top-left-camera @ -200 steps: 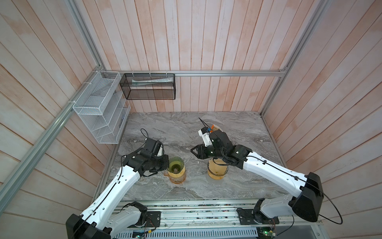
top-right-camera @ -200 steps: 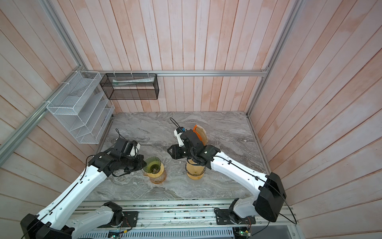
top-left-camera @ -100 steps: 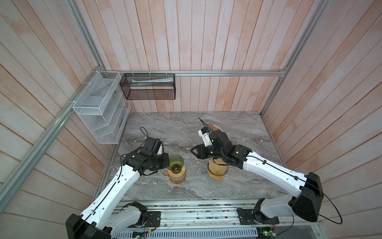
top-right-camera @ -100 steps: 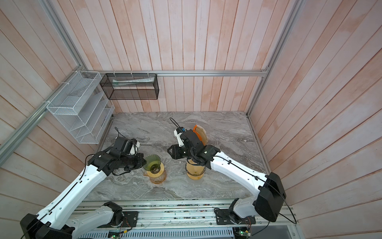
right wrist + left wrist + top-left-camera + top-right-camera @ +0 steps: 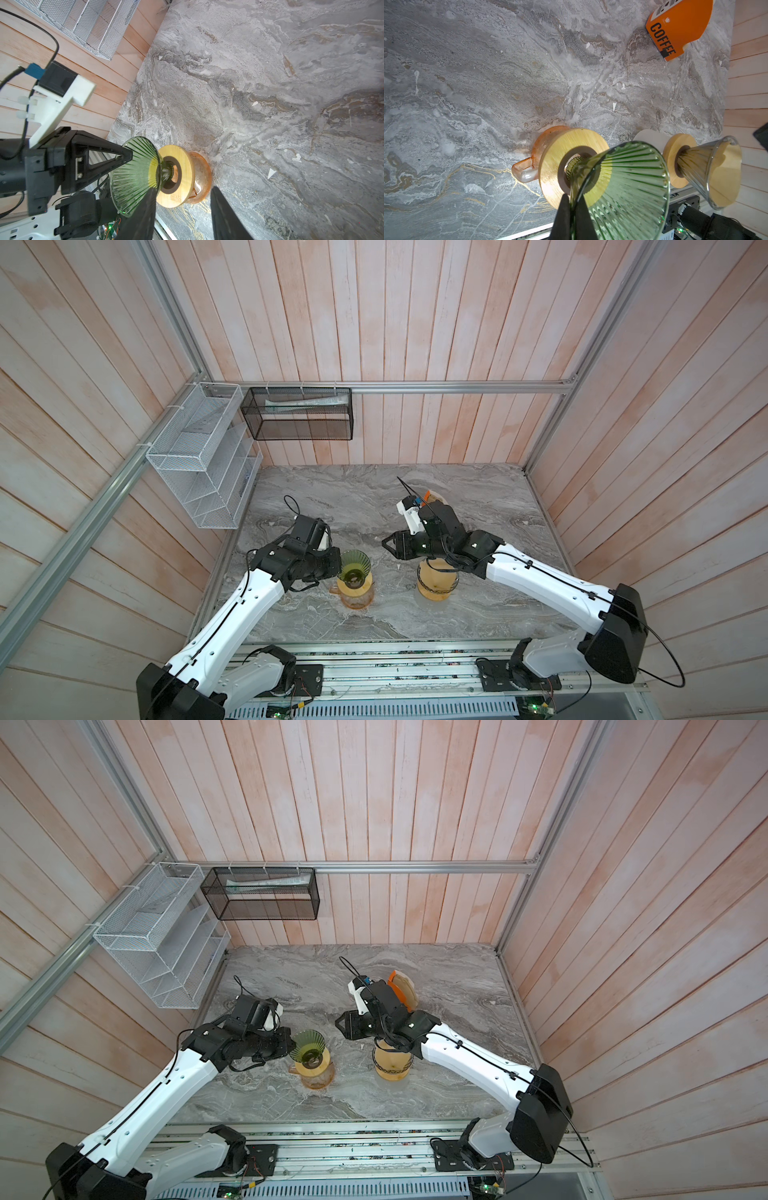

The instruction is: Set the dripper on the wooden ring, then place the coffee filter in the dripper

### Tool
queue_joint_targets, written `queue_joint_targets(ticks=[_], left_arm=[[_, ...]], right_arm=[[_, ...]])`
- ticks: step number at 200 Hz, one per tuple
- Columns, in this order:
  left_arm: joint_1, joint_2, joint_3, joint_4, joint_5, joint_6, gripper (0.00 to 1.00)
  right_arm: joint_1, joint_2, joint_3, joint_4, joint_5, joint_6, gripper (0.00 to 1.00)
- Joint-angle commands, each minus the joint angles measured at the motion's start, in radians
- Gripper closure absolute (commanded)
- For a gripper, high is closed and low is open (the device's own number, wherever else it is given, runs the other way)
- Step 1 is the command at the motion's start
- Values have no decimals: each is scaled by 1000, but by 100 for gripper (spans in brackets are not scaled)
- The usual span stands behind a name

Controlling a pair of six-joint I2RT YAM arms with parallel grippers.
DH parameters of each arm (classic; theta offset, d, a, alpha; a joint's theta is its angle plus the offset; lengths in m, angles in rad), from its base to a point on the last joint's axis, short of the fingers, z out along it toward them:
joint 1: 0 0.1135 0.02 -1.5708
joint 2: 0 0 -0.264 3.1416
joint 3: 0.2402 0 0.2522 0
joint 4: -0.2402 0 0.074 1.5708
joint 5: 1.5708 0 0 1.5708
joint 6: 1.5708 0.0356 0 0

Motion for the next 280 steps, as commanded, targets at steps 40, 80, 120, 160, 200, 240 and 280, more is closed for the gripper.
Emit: queue_joint_targets(ticks=[40,80,120,160,200,240,280], left_arm=[[2,-1,-58,67,38,3,100],[2,-8,-80,78,50,-2,100],[2,-14,-101,92,60,-8,100],[2,-19,-108,93,58,-8,100],[2,-30,-107,91,47,-10,100],[2,-33,-107,90,44,-11,100],[2,-32,-111,100,48,-13,100]], right_arm=[[55,41,55,-38,-14,-41,56],[95,82,83,-82,3,-67,56],[122,126,109,-111,20,-82,59],[128,143,110,-120,21,-83,64],[132,151,105,-124,23,-80,69],[142,163,98,-125,19,-73,72],[155,173,88,-125,22,-65,73]])
